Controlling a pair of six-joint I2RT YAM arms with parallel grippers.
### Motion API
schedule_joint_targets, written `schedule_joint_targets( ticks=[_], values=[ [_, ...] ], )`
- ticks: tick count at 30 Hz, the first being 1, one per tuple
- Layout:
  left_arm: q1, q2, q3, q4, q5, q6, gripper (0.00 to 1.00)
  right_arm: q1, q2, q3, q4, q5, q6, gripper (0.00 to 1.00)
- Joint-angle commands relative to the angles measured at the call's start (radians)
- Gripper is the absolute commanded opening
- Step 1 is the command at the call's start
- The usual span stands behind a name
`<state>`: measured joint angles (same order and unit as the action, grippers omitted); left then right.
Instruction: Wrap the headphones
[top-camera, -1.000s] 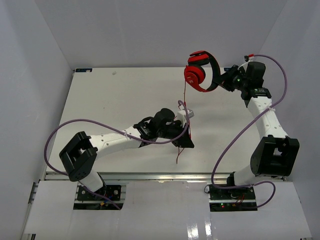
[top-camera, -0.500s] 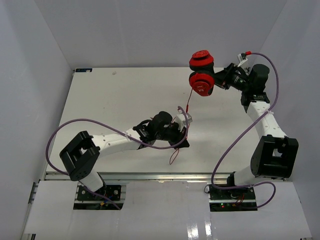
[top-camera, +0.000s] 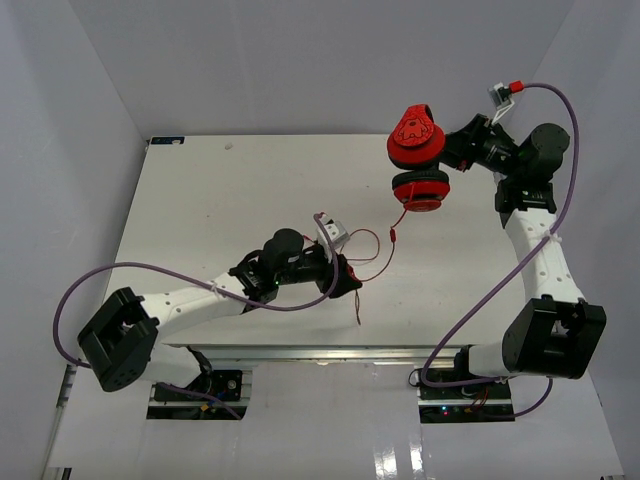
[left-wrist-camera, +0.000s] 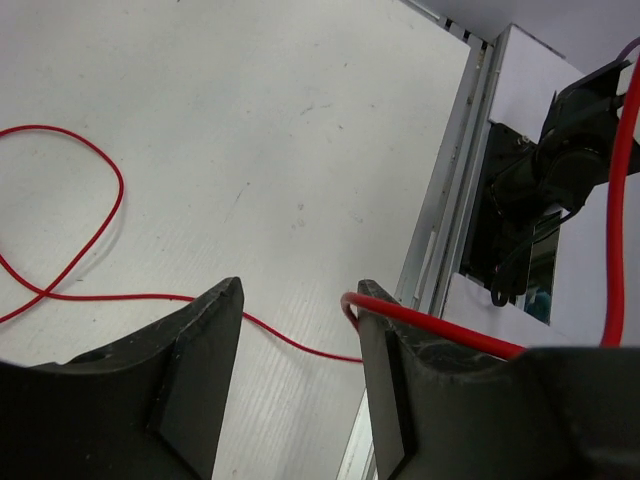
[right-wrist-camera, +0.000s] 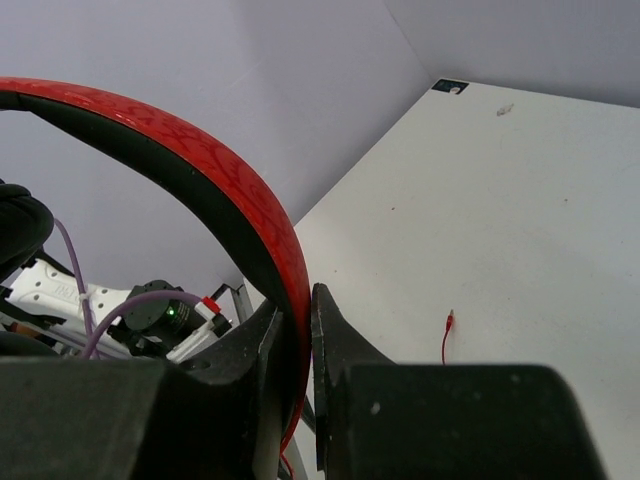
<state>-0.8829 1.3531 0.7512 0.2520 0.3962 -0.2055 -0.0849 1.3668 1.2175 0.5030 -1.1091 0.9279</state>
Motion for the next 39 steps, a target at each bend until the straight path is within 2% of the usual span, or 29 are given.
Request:
schedule_joint_targets(
  ticks=[1,5,9,10,13,14,18,21,24,27,31,34,37,39],
  values=[
    [0.002,-0.04,-0.063,0.109,0.01,0.024,0.6,-0.004,-0.031,0.086,-0.056,-0.006,-0.029,0.08],
    [0.002,-0.014,-0.112,0.199,0.045,0.007,0.61,-0.006,-0.037,0.129,-0.128,-0.004,-0.074,0.08],
    [0.001,0.074,-0.15,0.358,0.09,-0.07,0.63,-0.006,-0.044,0.182,-0.194,0.003,-0.111,0.08],
    [0.001,0.091,-0.164,0.389,0.097,-0.087,0.66,-0.006,-0.046,0.189,-0.217,0.01,-0.12,0.08],
    [-0.001,0.148,-0.193,0.528,0.123,-0.164,0.9,-0.006,-0.052,0.218,-0.306,0.033,-0.19,0.08],
    [-0.004,0.162,-0.202,0.569,0.127,-0.185,0.94,-0.006,-0.054,0.228,-0.331,0.038,-0.214,0.08],
    [-0.02,0.183,-0.243,0.653,0.074,-0.206,0.98,-0.005,-0.061,0.25,-0.387,0.054,-0.279,0.08],
    [-0.043,0.161,-0.256,0.628,-0.042,-0.125,0.98,-0.004,-0.064,0.263,-0.409,0.053,-0.298,0.08],
    [-0.064,0.14,-0.274,0.64,-0.185,0.025,0.98,-0.004,-0.061,0.28,-0.419,0.044,-0.295,0.08],
    [-0.067,0.151,-0.32,0.775,-0.273,0.151,0.98,-0.004,-0.065,0.289,-0.406,0.034,-0.276,0.08],
    [-0.067,0.261,-0.301,0.933,-0.318,0.253,0.98,-0.003,-0.069,0.286,-0.348,0.002,-0.192,0.08],
    [-0.066,0.361,-0.263,1.017,-0.31,0.269,0.98,-0.003,-0.076,0.298,-0.324,-0.028,-0.152,0.08],
    [-0.065,0.404,-0.219,1.026,-0.313,0.283,0.98,-0.003,-0.084,0.313,-0.325,-0.069,-0.162,0.08],
    [-0.064,0.406,-0.198,0.977,-0.319,0.338,0.98,-0.003,-0.1,0.312,-0.31,-0.107,-0.181,0.08]
  ],
)
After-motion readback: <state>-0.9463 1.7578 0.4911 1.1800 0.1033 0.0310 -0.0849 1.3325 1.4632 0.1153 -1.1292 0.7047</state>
